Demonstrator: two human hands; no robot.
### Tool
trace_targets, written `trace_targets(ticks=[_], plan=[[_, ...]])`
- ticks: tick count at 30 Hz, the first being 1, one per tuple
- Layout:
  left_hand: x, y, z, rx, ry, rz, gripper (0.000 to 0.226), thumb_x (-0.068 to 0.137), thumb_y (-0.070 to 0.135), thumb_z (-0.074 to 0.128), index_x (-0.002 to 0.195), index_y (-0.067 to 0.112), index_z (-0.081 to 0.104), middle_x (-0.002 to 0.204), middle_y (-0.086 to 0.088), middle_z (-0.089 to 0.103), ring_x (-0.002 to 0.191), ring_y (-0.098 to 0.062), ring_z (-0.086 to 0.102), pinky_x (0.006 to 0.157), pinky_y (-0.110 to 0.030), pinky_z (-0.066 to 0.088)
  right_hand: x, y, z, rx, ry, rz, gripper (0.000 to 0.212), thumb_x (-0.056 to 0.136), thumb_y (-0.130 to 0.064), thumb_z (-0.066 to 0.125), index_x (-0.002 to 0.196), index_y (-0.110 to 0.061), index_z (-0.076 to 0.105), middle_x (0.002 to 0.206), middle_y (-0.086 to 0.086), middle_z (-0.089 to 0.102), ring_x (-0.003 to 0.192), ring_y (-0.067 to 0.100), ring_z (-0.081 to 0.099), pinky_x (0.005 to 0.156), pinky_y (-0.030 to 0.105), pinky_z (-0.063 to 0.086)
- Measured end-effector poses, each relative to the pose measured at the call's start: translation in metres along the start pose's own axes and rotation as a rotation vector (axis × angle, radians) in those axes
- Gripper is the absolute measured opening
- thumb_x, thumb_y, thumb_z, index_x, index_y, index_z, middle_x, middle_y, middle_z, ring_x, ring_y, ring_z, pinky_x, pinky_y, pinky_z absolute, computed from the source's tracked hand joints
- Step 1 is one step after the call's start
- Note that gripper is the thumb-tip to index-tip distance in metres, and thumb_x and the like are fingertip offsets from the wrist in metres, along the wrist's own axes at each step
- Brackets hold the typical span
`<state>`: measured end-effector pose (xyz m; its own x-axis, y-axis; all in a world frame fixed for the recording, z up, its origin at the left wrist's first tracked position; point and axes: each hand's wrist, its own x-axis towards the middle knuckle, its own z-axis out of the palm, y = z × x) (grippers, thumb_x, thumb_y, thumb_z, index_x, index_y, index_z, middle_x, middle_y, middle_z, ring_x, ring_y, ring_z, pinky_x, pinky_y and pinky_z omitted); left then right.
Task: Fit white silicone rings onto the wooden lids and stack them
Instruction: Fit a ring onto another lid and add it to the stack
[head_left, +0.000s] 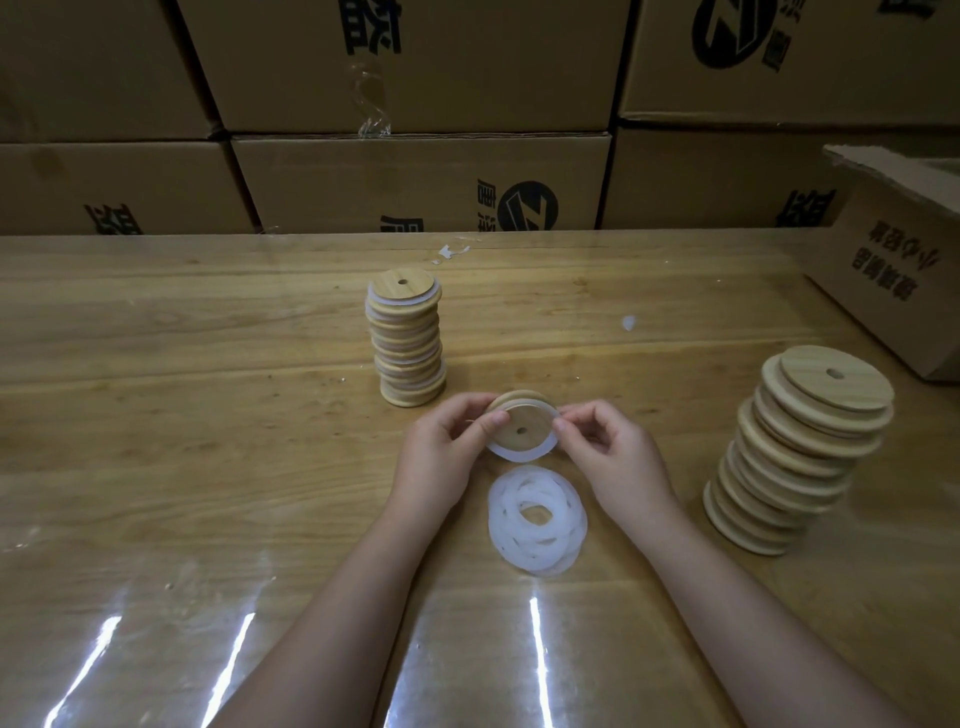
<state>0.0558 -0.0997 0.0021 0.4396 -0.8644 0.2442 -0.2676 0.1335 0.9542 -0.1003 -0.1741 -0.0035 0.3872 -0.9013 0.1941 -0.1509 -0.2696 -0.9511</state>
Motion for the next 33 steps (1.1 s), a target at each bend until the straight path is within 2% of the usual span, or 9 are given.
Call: trace_targets(ticks=[3,6,8,12,17,21,26,33], plan=[[0.0002,0.0002,-0.0003,-0.014,-0.002,-0.017,0.014,0.085,0.017,0.066,0.089,0.030,0.070,0.085,0.009,0.073,0.084,-0.008,0.067,0.080,-0.036,0.055,0.0003,0.0025,-0.0003,-0.002,-0.016,0.007,0.007,0.086,-0.015,0.064,0.080,-0.018,0.063,0.094,-0.009,0.068,0.087,0.008,0.065,0.077,0.026,0.053],[0.0002,-0.0001,-0.0008,-0.022,0.014,-0.028,0.014,0.085,0.017,0.066,0.088,0.030,0.070,0.086,0.008,0.073,0.084,-0.011,0.067,0.081,-0.045,0.055,0.0000,0.0041,0.0008,-0.066,-0.033,-0.016,0.010,0.085,-0.017,0.066,0.076,-0.020,0.062,0.091,-0.013,0.067,0.080,-0.001,0.063,0.069,0.012,0.048],[-0.0001,-0.0001,-0.0006,-0.015,0.007,-0.021,0.015,0.085,0.018,0.067,0.088,0.032,0.070,0.087,0.007,0.073,0.085,-0.013,0.068,0.081,-0.047,0.055,0.0006,0.0055,0.0011,-0.074,-0.029,-0.020,0.011,0.084,-0.017,0.067,0.075,-0.020,0.061,0.091,-0.013,0.067,0.080,-0.002,0.063,0.068,0.011,0.048],[-0.0019,0.0007,0.0020,0.032,-0.024,0.027,0.018,0.083,0.018,0.069,0.090,0.034,0.067,0.090,0.011,0.072,0.085,-0.011,0.068,0.078,-0.036,0.055,0.0019,0.0066,0.0001,0.002,0.017,-0.033,0.019,0.082,-0.008,0.067,0.072,-0.021,0.058,0.092,-0.011,0.067,0.081,0.000,0.065,0.071,0.014,0.051],[-0.0036,0.0021,0.0037,0.146,-0.032,0.138,0.034,0.084,0.011,0.067,0.102,0.038,0.060,0.098,0.015,0.067,0.088,-0.001,0.062,0.076,-0.015,0.048,0.0014,0.0036,0.0017,0.073,0.064,-0.098,0.024,0.081,0.000,0.065,0.072,-0.020,0.058,0.096,-0.007,0.064,0.078,-0.001,0.064,0.067,0.011,0.049],[-0.0054,0.0019,0.0046,0.195,-0.011,0.160,0.036,0.083,0.011,0.067,0.106,0.037,0.058,0.104,0.011,0.064,0.090,-0.002,0.060,0.074,-0.013,0.048,0.0001,0.0010,0.0015,0.085,0.062,-0.126,0.023,0.082,0.001,0.064,0.073,-0.019,0.059,0.097,-0.004,0.064,0.080,-0.002,0.063,0.067,0.010,0.048],[-0.0051,0.0046,0.0045,0.214,-0.011,0.178,0.041,0.081,0.007,0.068,0.099,0.041,0.056,0.097,0.017,0.064,0.086,0.003,0.059,0.074,-0.013,0.046,-0.0005,-0.0003,0.0006,0.068,0.074,-0.142,0.020,0.082,0.000,0.063,0.075,-0.019,0.060,0.097,-0.002,0.064,0.089,0.005,0.063,0.069,0.013,0.050],[-0.0045,0.0039,0.0044,0.259,-0.028,0.179,0.044,0.081,0.006,0.067,0.094,0.046,0.053,0.094,0.024,0.062,0.088,0.006,0.058,0.075,-0.009,0.042,0.0006,0.0005,0.0004,0.052,0.072,-0.121,0.023,0.084,-0.003,0.062,0.076,-0.024,0.059,0.095,-0.004,0.065,0.087,0.004,0.064,0.070,0.013,0.050]])
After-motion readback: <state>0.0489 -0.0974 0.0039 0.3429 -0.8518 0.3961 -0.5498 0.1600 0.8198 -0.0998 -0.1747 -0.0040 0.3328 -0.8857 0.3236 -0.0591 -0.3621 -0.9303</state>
